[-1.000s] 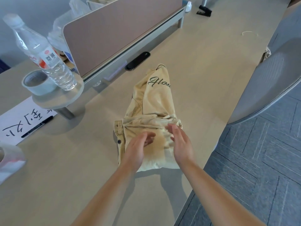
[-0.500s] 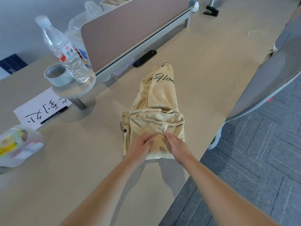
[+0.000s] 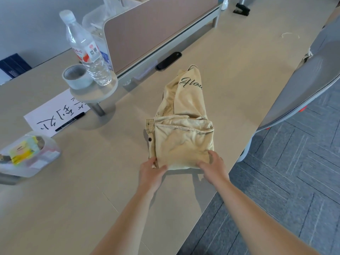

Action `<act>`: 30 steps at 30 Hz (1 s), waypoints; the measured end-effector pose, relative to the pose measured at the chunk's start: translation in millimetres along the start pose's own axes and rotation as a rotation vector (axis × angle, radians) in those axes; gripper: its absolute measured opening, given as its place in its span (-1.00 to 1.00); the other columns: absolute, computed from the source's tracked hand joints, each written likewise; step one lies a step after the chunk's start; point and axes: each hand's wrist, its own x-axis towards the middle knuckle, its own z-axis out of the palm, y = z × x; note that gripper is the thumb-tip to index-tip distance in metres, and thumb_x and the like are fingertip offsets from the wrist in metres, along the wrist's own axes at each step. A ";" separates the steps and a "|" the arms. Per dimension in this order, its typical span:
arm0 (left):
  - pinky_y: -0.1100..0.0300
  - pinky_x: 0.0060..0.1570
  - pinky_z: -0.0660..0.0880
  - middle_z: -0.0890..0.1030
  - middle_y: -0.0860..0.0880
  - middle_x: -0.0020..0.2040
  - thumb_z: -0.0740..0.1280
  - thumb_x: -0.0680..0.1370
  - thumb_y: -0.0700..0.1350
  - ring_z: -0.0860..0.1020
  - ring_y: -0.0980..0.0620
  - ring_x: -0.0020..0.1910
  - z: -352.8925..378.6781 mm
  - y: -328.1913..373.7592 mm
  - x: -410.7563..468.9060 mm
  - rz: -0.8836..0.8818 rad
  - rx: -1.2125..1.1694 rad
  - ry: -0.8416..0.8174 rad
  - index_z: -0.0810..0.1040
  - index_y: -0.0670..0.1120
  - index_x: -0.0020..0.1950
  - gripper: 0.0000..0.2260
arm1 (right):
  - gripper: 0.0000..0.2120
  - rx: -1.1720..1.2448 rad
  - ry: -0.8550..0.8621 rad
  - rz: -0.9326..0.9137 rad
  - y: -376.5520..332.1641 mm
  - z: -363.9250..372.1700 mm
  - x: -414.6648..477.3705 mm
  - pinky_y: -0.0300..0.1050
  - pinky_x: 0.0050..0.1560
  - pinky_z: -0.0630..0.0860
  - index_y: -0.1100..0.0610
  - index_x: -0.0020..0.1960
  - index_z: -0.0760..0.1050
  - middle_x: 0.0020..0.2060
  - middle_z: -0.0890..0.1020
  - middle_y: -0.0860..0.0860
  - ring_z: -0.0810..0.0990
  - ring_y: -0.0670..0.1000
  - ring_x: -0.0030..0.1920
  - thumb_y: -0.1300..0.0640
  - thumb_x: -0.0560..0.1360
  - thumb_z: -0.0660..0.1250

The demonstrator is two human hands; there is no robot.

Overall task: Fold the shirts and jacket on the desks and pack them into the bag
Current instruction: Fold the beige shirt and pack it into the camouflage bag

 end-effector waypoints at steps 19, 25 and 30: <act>0.20 -0.38 0.43 0.55 -0.17 -0.22 0.28 0.48 -0.37 0.48 -0.06 -0.32 18.1 27.2 -115.5 0.007 -0.289 0.119 0.57 -0.22 -0.05 -0.87 | -0.77 0.056 -0.036 -0.116 32.7 -80.8 -87.4 -0.14 -0.29 0.47 -0.05 0.11 0.53 -0.18 0.65 -0.01 0.67 0.10 -0.18 0.18 0.50 0.41; 0.18 -0.40 0.43 0.52 -0.09 -0.29 0.28 0.54 -0.26 0.48 -0.04 -0.42 11.3 60.0 -198.5 0.027 -0.203 0.238 0.51 -0.25 -0.10 -0.94 | -0.84 0.084 -0.090 -0.197 20.7 -135.7 -153.4 -0.17 -0.36 0.45 0.01 0.06 0.55 -0.30 0.64 0.03 0.58 -0.01 -0.35 0.16 0.49 0.41; 0.23 -0.44 0.39 0.51 -0.04 -0.46 0.27 0.53 -0.22 0.46 0.04 -0.54 7.2 90.7 -226.2 0.038 -0.159 0.316 0.53 -0.18 -0.12 -0.93 | -0.89 0.080 -0.081 -0.272 -4.9 -164.8 -172.0 0.13 -0.06 0.66 0.03 -0.04 0.58 -0.25 0.69 0.03 0.62 0.00 -0.32 0.19 0.47 0.40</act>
